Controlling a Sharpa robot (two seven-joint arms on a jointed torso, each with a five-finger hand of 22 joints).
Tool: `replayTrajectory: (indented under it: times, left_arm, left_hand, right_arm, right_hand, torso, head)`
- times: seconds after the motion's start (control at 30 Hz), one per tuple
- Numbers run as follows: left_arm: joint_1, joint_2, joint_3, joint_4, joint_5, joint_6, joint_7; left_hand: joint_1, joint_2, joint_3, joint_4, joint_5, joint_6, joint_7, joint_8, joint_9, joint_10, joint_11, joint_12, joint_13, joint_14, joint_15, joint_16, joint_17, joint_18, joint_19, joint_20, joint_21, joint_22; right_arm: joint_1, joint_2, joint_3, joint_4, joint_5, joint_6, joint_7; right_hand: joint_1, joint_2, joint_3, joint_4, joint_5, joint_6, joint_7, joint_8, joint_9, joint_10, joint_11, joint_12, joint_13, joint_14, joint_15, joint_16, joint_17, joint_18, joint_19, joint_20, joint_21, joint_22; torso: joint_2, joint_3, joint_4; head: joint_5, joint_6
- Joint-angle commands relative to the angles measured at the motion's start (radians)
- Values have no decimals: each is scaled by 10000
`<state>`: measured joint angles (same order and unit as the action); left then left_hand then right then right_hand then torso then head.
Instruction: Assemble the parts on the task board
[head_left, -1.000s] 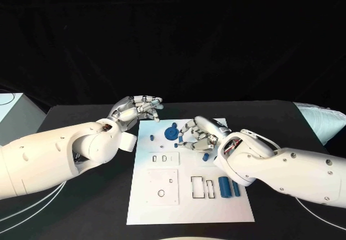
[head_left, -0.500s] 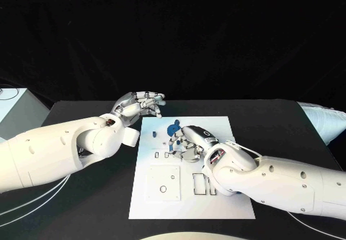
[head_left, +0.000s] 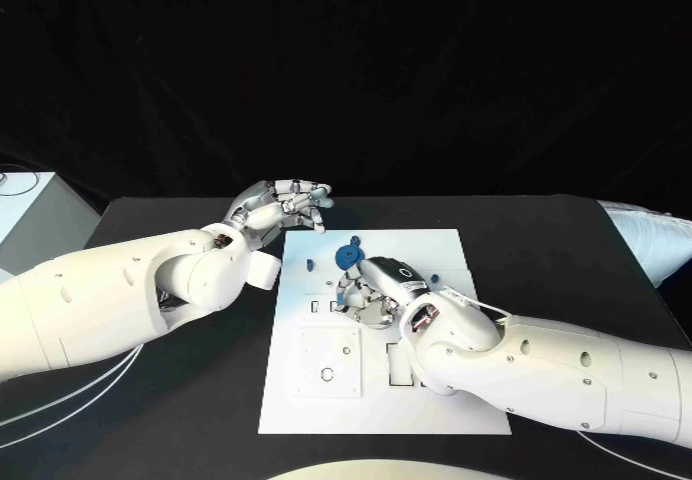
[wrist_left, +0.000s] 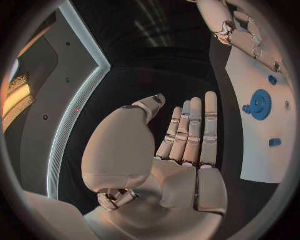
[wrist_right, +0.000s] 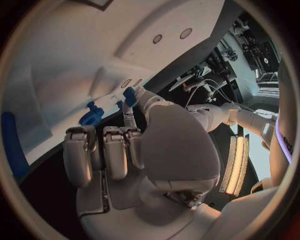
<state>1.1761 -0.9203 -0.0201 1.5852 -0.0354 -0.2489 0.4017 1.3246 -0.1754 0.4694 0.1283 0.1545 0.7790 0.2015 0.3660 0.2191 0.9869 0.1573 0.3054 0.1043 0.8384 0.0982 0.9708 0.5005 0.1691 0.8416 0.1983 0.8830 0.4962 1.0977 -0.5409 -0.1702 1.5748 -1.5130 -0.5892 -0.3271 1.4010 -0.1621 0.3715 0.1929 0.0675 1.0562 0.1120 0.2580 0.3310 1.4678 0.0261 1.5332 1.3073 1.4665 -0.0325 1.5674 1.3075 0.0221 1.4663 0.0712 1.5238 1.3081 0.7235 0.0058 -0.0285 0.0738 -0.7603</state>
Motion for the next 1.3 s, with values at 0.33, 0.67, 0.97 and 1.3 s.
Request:
replayTrajectory:
  times: [0.33,0.67,0.97,1.3]
  left_arm:
    - [5,-19,5,27,-57,30,6]
    - [5,-21,5,27,-58,44,-8]
    - [5,-24,5,28,-59,51,-16]
    - [5,-28,5,21,-59,61,-26]
  left_hand:
    - [-106,3,32,11,-33,-39,187,64,7,19,-11,69,13,55,-16,56,16,140,22,-48,79,14]
    - [-108,2,32,14,-33,-35,187,68,8,8,-10,69,13,54,-15,61,17,139,19,-48,85,16]
    - [-109,2,33,15,-33,-30,186,72,10,-5,-9,68,13,53,-15,67,18,139,17,-48,91,20]
    - [-109,2,33,15,-33,-30,186,72,10,-5,-9,68,13,53,-15,67,18,139,17,-48,91,20]
  right_arm:
    - [-134,90,-24,-79,-615,111,-366]
    - [-163,95,-28,-94,-641,310,-414]
    - [-170,102,-33,-131,-667,391,-442]
    - [-171,98,-35,-163,-649,354,-412]
  right_hand:
    - [-146,-55,54,14,34,85,-128,59,237,698,-33,-51,2244,1043,-92,34,2633,-101,787,-47,58,2295]
    - [-255,-114,45,46,34,62,-122,79,239,685,-28,-70,2229,1043,-89,34,2633,-94,771,-44,31,2274]
    - [-344,-201,29,65,17,-12,-99,76,230,634,-12,-138,2170,1043,-79,34,2633,-82,745,-38,-13,2241]
    - [-510,-415,-18,118,34,-443,75,-82,131,526,132,-274,2061,1043,32,34,2633,-57,689,38,-113,2170]
  torso:
    - [-4,-5,3]
    - [-10,3,-2]
    - [-9,1,-1]
    - [-7,1,0]
  head:
    - [66,-51]
    - [98,-88]
    - [128,-100]
    - [138,-105]
